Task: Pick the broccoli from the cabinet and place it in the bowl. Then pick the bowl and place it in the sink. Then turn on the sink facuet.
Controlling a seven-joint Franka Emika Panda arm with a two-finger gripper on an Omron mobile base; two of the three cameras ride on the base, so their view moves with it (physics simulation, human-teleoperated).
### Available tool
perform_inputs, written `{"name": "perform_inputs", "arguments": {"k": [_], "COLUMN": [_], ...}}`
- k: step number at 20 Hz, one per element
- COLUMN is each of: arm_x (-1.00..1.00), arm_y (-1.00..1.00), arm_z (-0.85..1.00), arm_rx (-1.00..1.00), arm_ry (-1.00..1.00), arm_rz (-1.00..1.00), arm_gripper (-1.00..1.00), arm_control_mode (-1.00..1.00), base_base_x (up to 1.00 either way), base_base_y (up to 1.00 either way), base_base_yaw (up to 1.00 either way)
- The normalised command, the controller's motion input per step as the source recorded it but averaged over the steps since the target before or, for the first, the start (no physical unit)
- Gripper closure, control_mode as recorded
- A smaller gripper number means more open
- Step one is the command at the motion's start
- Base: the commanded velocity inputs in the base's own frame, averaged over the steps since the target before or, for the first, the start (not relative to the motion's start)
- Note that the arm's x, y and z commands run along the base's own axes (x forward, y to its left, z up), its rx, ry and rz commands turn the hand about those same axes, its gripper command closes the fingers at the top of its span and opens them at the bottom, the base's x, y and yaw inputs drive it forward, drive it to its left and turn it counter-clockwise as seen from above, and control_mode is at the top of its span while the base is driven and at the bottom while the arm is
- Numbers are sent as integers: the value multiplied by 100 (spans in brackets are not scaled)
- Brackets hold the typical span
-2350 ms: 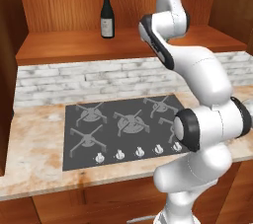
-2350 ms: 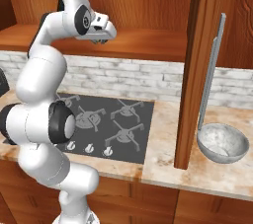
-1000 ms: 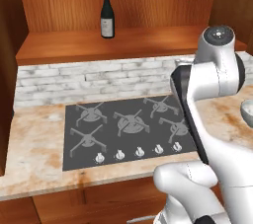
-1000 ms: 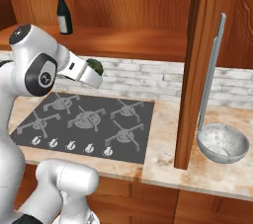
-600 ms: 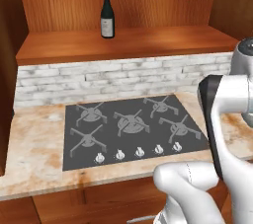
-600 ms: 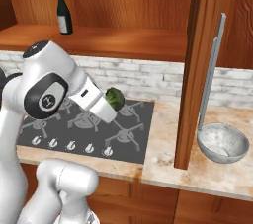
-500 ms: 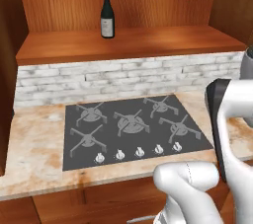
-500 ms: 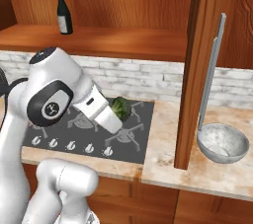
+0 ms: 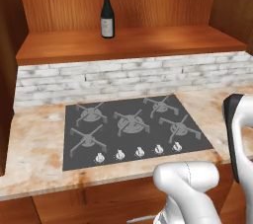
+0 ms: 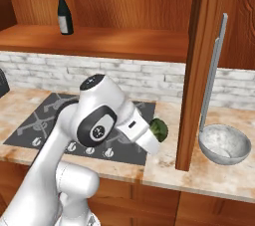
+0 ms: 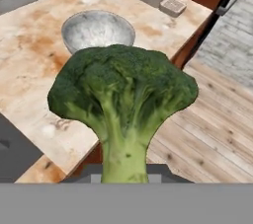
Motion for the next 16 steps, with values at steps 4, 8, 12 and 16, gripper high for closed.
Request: {"name": "perform_inputs", "arguments": {"k": [4, 8, 12, 16], "arm_x": [74, 40, 27, 16], "arm_y": [-32, -28, -54, -69], "arm_z": [-14, -23, -21, -9], "arm_rx": [-7, -2, 0, 2], "arm_ry": [0, 0, 2, 2], "arm_rz": [0, -4, -12, -13], "arm_gripper": [100, 100, 100, 100], "arm_control_mode": [-100, -100, -100, -100], "base_base_x": [0, 0, 0, 0], "base_base_y": [0, 0, 0, 0], "base_base_yaw": [0, 0, 0, 0]}}
